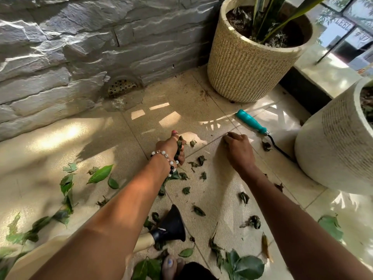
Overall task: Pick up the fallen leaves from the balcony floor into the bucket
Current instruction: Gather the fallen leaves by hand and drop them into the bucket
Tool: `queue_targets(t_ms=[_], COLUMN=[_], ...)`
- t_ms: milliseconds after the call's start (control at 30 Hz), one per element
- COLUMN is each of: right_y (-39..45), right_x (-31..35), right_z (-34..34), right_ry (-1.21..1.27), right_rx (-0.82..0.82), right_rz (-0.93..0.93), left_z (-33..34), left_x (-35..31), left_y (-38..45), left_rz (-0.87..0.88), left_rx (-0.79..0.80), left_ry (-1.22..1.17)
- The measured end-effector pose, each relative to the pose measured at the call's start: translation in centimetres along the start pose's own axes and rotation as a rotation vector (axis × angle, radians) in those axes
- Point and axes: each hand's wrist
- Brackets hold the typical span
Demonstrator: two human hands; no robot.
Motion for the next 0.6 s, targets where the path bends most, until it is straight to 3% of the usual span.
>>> queue_targets(t_ms=[100, 200, 267, 400, 533, 600], right_y=[-0.3, 0.2, 0.7, 0.7, -0.4, -0.5], right_x=[0.8, 2.7, 5.2, 11.0, 13.9, 13.8], right_z=[0.1, -0.8, -1.7, -2.3, -1.0, -0.7], right_ry=[-0.011, 0.244, 0.375, 0.525, 0.418, 0.410], right_rx=[0.012, -0.141, -0.227, -0.199, -0.098, -0.044], right_rz=[-0.017, 0.095, 0.068, -0.157, -0.324, -0.444], left_z=[-0.2, -0.2, -0.4, -1.2, -2.1, -2.9], left_x=[0.3, 0.6, 0.8, 1.1, 0.9, 0.7], left_y=[0.0, -0.3, -0.2, 0.9, 0.4, 0.5], left_rz=[0.020, 0.024, 0.023, 0.073, 0.040, 0.060], left_rx=[-0.013, 0.019, 0.023, -0.109, -0.033, -0.071], left_ry=[0.007, 0.011, -0.006, 0.017, 0.008, 0.027])
Point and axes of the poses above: each hand's wrist, its own y-axis towards the middle knuckle, its own z-axis out of the palm, x = y × z, and after that the axes turned 10 degrees about -z, right-handed
